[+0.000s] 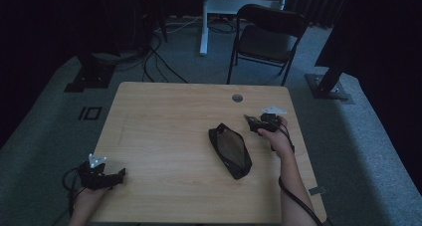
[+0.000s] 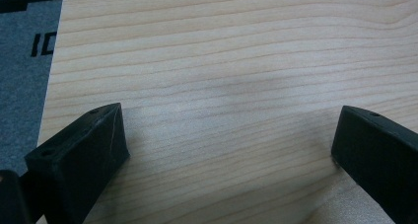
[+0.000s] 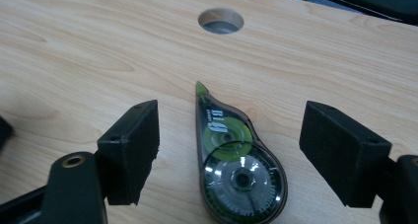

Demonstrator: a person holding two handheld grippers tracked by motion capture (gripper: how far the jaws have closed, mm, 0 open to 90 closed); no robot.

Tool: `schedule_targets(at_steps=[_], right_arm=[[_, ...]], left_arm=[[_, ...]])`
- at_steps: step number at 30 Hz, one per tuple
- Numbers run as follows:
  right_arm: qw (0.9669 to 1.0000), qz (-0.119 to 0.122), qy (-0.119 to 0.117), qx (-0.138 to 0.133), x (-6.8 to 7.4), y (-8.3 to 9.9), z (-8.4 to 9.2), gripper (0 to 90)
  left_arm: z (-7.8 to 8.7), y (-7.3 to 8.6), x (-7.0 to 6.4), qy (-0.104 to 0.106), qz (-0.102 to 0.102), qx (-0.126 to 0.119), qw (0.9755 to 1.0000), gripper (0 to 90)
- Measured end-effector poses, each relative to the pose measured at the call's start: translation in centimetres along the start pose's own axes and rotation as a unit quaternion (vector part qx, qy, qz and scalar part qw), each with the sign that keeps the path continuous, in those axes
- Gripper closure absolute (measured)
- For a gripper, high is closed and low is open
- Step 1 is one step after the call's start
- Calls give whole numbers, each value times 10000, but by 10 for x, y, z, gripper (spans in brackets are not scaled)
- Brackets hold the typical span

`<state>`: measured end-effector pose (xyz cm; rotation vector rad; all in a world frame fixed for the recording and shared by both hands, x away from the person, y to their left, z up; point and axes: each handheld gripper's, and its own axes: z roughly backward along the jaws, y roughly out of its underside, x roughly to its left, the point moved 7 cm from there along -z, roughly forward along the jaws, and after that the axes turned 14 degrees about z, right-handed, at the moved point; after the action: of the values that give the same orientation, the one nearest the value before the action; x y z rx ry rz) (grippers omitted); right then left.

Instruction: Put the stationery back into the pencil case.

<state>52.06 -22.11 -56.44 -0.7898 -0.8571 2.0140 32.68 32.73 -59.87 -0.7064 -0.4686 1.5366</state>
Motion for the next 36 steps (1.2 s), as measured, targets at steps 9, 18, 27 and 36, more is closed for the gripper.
schedule_targets(at_steps=[9, 18, 27, 36], right_arm=[[9994, 109, 14, 324, -1, 11, -19, 229], [9992, 10, -70, 403, -2, 13, -29, 256], [9984, -189, -224, 491, 0, 14, -34, 330], [9983, -202, -164, 523, 3, 12, -31, 480]], left_arm=[[0, 0, 0, 1, 0, -1, 10000, 6], [0, 0, 0, 0, 1, -2, 10000, 6], [0, 0, 0, 1, 0, -1, 10000, 6], [0, 0, 0, 0, 0, -2, 10000, 6]])
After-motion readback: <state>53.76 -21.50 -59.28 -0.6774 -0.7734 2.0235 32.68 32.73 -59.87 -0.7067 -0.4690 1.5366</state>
